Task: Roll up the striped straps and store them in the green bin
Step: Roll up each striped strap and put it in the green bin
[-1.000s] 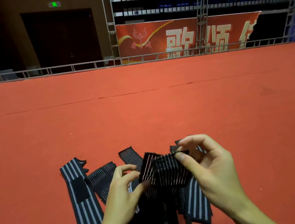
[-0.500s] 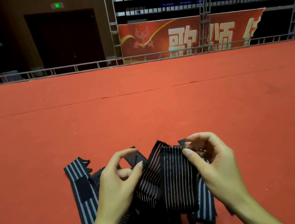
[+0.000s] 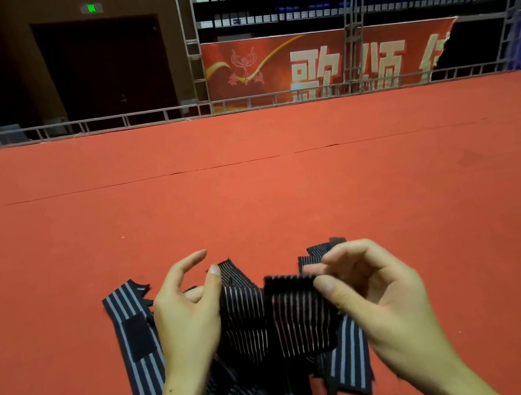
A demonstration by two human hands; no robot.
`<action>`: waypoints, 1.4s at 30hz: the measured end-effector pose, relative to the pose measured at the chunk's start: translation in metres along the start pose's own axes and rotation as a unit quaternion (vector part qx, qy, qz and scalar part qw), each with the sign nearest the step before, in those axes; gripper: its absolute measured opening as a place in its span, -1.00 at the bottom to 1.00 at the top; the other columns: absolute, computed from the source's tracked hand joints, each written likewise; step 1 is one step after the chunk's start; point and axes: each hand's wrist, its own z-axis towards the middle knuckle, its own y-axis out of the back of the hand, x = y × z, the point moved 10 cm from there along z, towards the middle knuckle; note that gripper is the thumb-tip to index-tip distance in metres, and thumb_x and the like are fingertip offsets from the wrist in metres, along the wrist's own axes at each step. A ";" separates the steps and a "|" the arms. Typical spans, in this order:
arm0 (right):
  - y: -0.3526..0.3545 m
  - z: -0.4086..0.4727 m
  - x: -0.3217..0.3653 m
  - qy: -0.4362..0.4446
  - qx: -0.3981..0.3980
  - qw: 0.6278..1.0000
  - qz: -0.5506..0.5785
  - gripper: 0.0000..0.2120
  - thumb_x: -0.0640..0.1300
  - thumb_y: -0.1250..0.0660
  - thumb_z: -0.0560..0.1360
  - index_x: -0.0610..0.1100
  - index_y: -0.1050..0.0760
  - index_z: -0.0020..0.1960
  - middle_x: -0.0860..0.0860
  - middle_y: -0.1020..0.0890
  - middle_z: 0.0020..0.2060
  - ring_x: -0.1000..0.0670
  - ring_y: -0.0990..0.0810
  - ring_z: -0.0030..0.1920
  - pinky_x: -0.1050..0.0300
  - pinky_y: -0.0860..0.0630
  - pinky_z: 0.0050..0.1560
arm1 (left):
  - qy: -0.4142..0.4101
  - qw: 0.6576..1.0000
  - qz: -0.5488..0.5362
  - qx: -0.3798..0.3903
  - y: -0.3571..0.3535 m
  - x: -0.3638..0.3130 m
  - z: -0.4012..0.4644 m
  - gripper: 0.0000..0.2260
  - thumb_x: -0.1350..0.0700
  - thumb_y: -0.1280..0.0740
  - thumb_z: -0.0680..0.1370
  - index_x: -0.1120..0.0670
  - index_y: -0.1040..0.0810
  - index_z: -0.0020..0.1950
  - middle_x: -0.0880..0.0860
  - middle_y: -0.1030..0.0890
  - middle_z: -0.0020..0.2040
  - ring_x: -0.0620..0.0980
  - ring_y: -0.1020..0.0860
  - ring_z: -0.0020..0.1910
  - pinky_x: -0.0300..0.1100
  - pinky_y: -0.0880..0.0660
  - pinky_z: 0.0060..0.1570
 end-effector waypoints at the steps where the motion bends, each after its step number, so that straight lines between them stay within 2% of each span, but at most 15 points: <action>1: -0.008 0.000 -0.011 -0.022 0.031 0.999 -0.015 -0.80 -0.20 -0.56 0.51 0.06 -0.66 0.03 -0.11 -0.76 0.01 -0.10 -0.74 0.10 -0.03 -0.63 0.20 | 0.002 1.000 -0.006 0.000 -0.002 -0.002 -0.001 -0.78 -0.01 -0.45 0.66 -0.27 -0.63 0.27 0.40 -0.61 -0.34 0.48 -0.58 -0.34 0.35 -0.61 -0.22; 4: -0.031 -0.006 -0.043 -0.081 0.100 0.991 -0.047 -0.75 -0.24 -0.57 0.53 0.09 -0.68 0.06 -0.06 -0.74 -0.01 0.00 -0.71 0.01 0.07 -0.60 0.15 | 0.003 1.000 -0.024 -0.003 -0.007 -0.013 -0.001 -0.78 0.01 -0.47 0.65 -0.26 -0.65 0.25 0.44 -0.61 -0.29 0.51 -0.59 -0.33 0.38 -0.60 -0.26; 6: -0.042 -0.008 -0.053 -0.097 0.115 0.988 -0.035 -0.77 -0.24 -0.56 0.54 0.07 -0.69 0.06 -0.04 -0.73 -0.05 0.03 -0.69 -0.01 0.14 -0.58 0.12 | -0.005 0.999 -0.045 0.006 -0.012 -0.021 0.000 -0.80 -0.01 -0.48 0.64 -0.23 -0.66 0.24 0.45 -0.58 -0.31 0.32 -0.54 -0.43 0.21 -0.58 -0.32; 9: -0.047 -0.003 -0.052 -0.086 0.089 0.992 -0.004 -0.79 -0.35 -0.53 0.55 -0.06 -0.68 0.06 -0.04 -0.74 -0.05 0.03 -0.72 0.02 0.18 -0.58 0.12 | -0.019 0.997 -0.059 0.043 -0.017 -0.030 -0.001 -0.80 -0.07 -0.47 0.64 -0.23 -0.66 0.26 0.41 -0.44 -0.44 0.06 -0.35 -0.42 -0.09 -0.38 -0.28; 11: -0.043 0.003 -0.046 -0.064 0.051 0.997 -0.002 -0.79 -0.38 -0.51 0.55 -0.11 -0.67 0.08 -0.02 -0.74 -0.03 0.01 -0.73 0.04 0.19 -0.59 0.12 | -0.033 0.995 -0.055 0.081 -0.020 -0.036 -0.003 -0.75 -0.08 -0.45 0.64 -0.24 -0.62 0.32 0.29 -0.41 -0.46 0.02 -0.32 -0.41 -0.14 -0.41 -0.24; 14: -0.038 0.011 -0.039 -0.038 0.011 0.999 0.005 -0.76 -0.39 -0.50 0.55 -0.11 -0.67 0.11 -0.04 -0.75 -0.06 0.02 -0.73 0.00 0.25 -0.59 0.08 | -0.054 0.988 -0.028 0.140 -0.020 -0.039 -0.012 -0.64 -0.06 -0.41 0.66 -0.29 -0.53 0.45 0.10 -0.56 -0.41 0.16 -0.42 -0.39 -0.05 -0.50 -0.11; 18: -0.032 0.020 -0.034 -0.023 -0.026 0.999 0.041 -0.76 -0.44 -0.49 0.53 -0.18 -0.65 0.12 -0.08 -0.75 -0.10 0.04 -0.73 -0.07 0.25 -0.60 0.02 | -0.077 0.978 0.018 0.195 -0.020 -0.031 -0.027 -0.56 -0.05 -0.37 0.69 -0.34 -0.44 0.56 0.25 -0.41 -0.28 0.20 -0.43 -0.27 0.03 -0.42 -0.11; 21: -0.032 0.028 -0.033 -0.021 -0.034 0.997 0.062 -0.76 -0.44 -0.49 0.54 -0.20 -0.64 0.14 -0.06 -0.75 -0.11 0.05 -0.73 -0.08 0.24 -0.61 0.01 | -0.063 0.974 0.014 0.217 -0.021 -0.026 -0.026 -0.54 -0.04 -0.35 0.73 -0.30 -0.38 0.62 0.36 -0.57 -0.15 0.37 -0.59 -0.07 0.35 -0.53 0.12; 23: -0.031 0.033 -0.031 -0.014 -0.036 0.997 0.062 -0.77 -0.42 -0.49 0.54 -0.19 -0.64 0.14 -0.06 -0.74 -0.11 0.05 -0.72 -0.07 0.22 -0.61 0.01 | -0.062 0.973 0.010 0.224 -0.022 -0.030 -0.025 -0.50 0.07 -0.36 0.72 -0.30 -0.38 0.62 0.27 -0.65 -0.12 0.35 -0.63 -0.02 0.32 -0.57 0.18; 25: -0.028 0.038 -0.028 -0.005 -0.041 0.998 0.056 -0.78 -0.41 -0.49 0.55 -0.18 -0.65 0.13 -0.04 -0.74 -0.10 0.04 -0.72 -0.08 0.21 -0.61 0.01 | -0.080 0.972 0.028 0.219 -0.023 -0.038 -0.023 -0.40 0.19 -0.40 0.68 -0.31 -0.38 0.61 0.07 -0.67 -0.18 0.08 -0.65 -0.13 0.04 -0.61 0.07; 27: -0.025 0.039 -0.027 0.000 -0.035 0.998 0.044 -0.79 -0.39 -0.49 0.55 -0.16 -0.66 0.11 -0.01 -0.73 -0.10 0.06 -0.70 -0.10 0.23 -0.60 -0.01 | -0.084 0.976 0.028 0.199 -0.022 -0.042 -0.020 -0.34 0.25 -0.44 0.65 -0.34 -0.39 0.60 -0.01 -0.69 -0.19 -0.05 -0.64 -0.16 -0.07 -0.58 0.01; 30: -0.022 0.033 -0.032 -0.010 -0.006 0.999 0.041 -0.77 -0.30 -0.50 0.57 -0.05 -0.67 0.16 -0.06 -0.73 -0.03 0.00 -0.68 -0.04 0.19 -0.60 0.02 | -0.063 0.986 -0.013 0.153 -0.019 -0.046 -0.015 -0.31 0.24 -0.48 0.62 -0.36 -0.40 0.58 0.10 -0.76 -0.10 0.06 -0.72 -0.07 0.04 -0.64 0.05; 33: -0.020 0.030 -0.035 -0.007 -0.005 0.999 0.050 -0.75 -0.30 -0.49 0.57 -0.04 -0.66 0.18 -0.09 -0.71 -0.04 -0.03 -0.68 -0.01 0.12 -0.60 0.06 | -0.056 0.990 -0.028 0.129 -0.021 -0.053 -0.012 -0.32 0.23 -0.50 0.60 -0.34 -0.42 0.57 0.05 -0.78 -0.11 0.00 -0.75 -0.05 0.07 -0.66 0.11; 39: -0.023 0.032 -0.021 0.027 0.010 0.999 0.020 -0.72 -0.33 -0.46 0.58 0.07 -0.67 0.03 -0.02 -0.71 -0.11 0.04 -0.64 -0.15 0.22 -0.59 -0.08 | -0.005 0.996 -0.039 0.080 -0.012 -0.038 -0.004 -0.36 0.22 -0.52 0.60 -0.28 -0.43 0.55 0.06 -0.79 -0.15 0.01 -0.78 -0.05 0.28 -0.57 0.34; 42: -0.030 0.024 -0.027 0.027 0.016 0.999 -0.004 -0.75 -0.29 -0.46 0.58 0.09 -0.64 -0.01 0.02 -0.71 -0.12 0.07 -0.67 -0.09 0.23 -0.58 -0.04 | -0.012 0.998 -0.013 0.060 -0.006 -0.034 -0.003 -0.34 0.23 -0.53 0.59 -0.28 -0.42 0.56 0.03 -0.78 -0.18 0.01 -0.77 -0.08 0.20 -0.52 0.43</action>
